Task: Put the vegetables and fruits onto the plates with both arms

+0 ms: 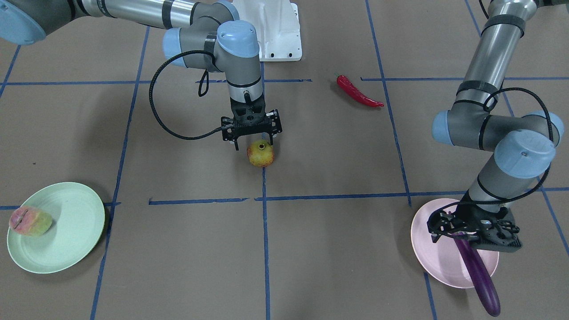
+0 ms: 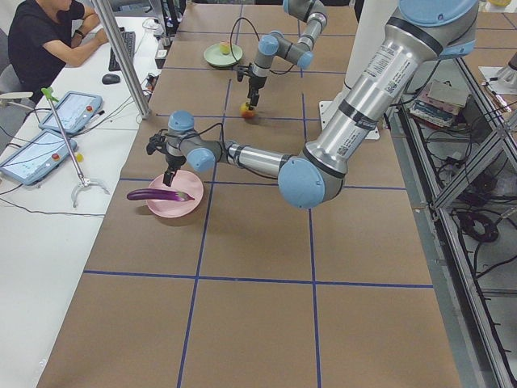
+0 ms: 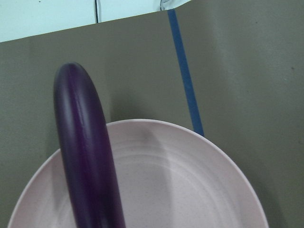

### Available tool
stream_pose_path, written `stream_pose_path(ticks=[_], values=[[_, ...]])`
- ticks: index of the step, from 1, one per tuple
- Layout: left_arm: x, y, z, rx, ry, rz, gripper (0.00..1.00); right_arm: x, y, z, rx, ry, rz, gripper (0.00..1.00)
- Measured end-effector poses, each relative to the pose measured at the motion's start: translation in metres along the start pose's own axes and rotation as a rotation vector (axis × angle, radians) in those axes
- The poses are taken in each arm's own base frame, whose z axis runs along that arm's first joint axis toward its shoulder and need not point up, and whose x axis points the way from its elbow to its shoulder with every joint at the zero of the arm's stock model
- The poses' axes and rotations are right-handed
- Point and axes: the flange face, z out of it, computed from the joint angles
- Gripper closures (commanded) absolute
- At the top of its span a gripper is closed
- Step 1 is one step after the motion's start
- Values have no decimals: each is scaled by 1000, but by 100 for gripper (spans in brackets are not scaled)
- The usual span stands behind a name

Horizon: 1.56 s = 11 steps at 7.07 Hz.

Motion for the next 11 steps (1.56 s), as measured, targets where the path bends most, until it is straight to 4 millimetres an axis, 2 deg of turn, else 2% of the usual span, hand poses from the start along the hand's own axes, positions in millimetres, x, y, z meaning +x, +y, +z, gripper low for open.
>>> stream_pose_path(ticks=[2,4,7,11], values=[[9,4,-2,-30,41,-5,0,0,0,0,0,0,0,0],[4,3,-11,-74,104,-20,0,0,0,0,0,0,0,0],[-44,-16,-63,-93,222,-73,0,0,0,0,0,0,0,0],[-133,-12,-128,-83,307,-152,0,0,0,0,0,0,0,0]])
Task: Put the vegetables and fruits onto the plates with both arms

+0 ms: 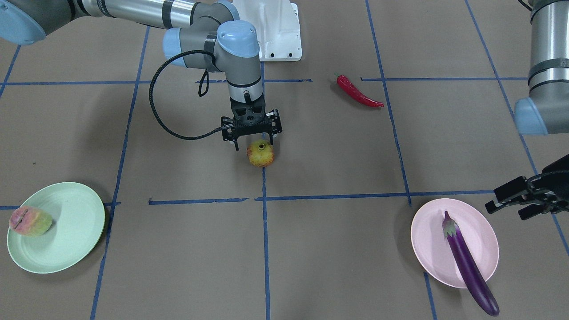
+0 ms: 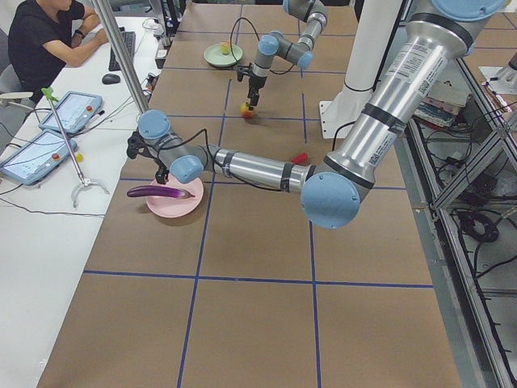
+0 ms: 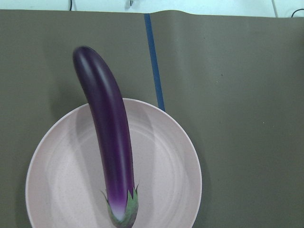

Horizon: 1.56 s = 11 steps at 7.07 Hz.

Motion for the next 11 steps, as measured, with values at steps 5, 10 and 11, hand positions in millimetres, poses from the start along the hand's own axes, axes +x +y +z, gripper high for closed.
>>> stream_pose_path(ticks=[5,10,11], values=[[-71,7,-44,45,-52,95,0,0,0,0,0,0,0,0],[-136,22,-93,95,-105,145,0,0,0,0,0,0,0,0],[-146,27,-98,97,-112,157,0,0,0,0,0,0,0,0]])
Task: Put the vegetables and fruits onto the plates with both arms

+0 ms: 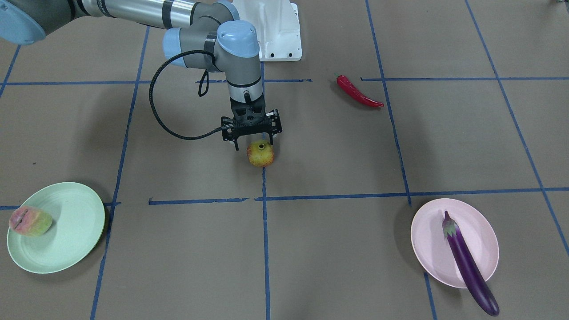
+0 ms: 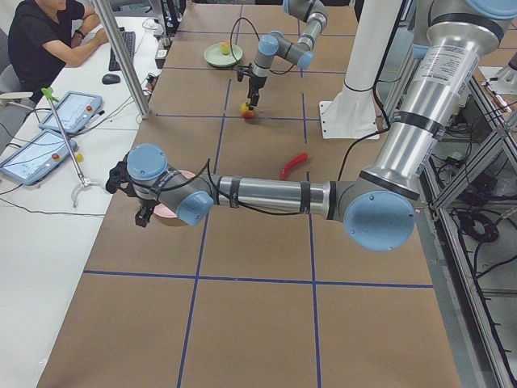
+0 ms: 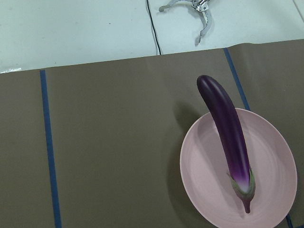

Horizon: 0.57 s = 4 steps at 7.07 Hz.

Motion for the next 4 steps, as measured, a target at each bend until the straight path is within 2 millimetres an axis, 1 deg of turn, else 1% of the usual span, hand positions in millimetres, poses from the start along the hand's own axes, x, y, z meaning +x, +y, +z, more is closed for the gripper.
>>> stream_pose_path(ticks=[1,4], values=[[-8,5,-3,-1,-6,10,0,0,0,0,0,0,0,0],[-32,17,0,-52,-82,60,0,0,0,0,0,0,0,0]])
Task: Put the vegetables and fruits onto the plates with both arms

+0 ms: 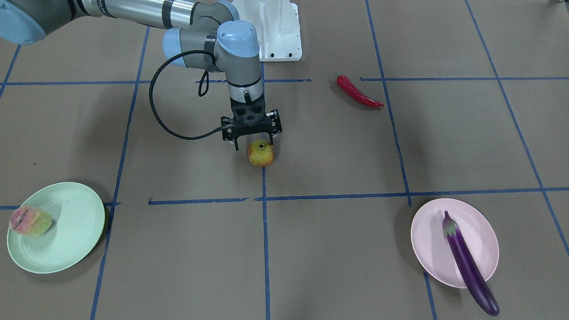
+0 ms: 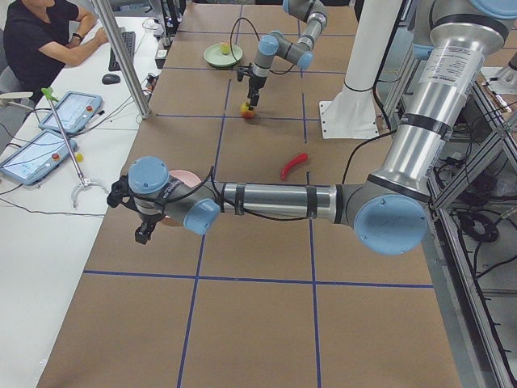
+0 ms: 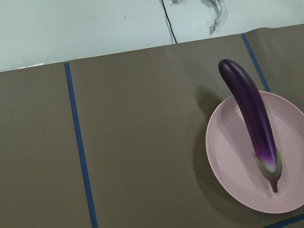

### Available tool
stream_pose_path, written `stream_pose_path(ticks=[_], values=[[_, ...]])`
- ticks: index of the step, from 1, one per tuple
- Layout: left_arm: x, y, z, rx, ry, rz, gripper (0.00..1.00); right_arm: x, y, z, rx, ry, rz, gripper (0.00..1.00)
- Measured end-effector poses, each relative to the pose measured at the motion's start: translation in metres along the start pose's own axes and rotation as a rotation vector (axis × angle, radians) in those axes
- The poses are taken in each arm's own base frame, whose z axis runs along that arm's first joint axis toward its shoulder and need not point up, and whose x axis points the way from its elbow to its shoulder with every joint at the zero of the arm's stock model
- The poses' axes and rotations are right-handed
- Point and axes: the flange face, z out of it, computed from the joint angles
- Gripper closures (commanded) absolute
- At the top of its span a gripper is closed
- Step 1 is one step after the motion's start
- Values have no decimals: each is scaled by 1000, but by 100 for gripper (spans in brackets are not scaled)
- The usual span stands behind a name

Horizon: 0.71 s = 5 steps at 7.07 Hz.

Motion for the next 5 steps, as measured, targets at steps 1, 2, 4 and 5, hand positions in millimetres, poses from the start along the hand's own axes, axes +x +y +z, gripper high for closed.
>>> stream_pose_path(ticks=[1,2,4,5], values=[[-5,3,2,-10,-26,3,0,0,0,0,0,0,0,0],[-11,9,3,-17,-45,-3,0,0,0,0,0,0,0,0],[-18,19,7,-28,-59,-14,0,0,0,0,0,0,0,0],[-19,20,8,-30,-59,-15,0,0,0,0,0,0,0,0]])
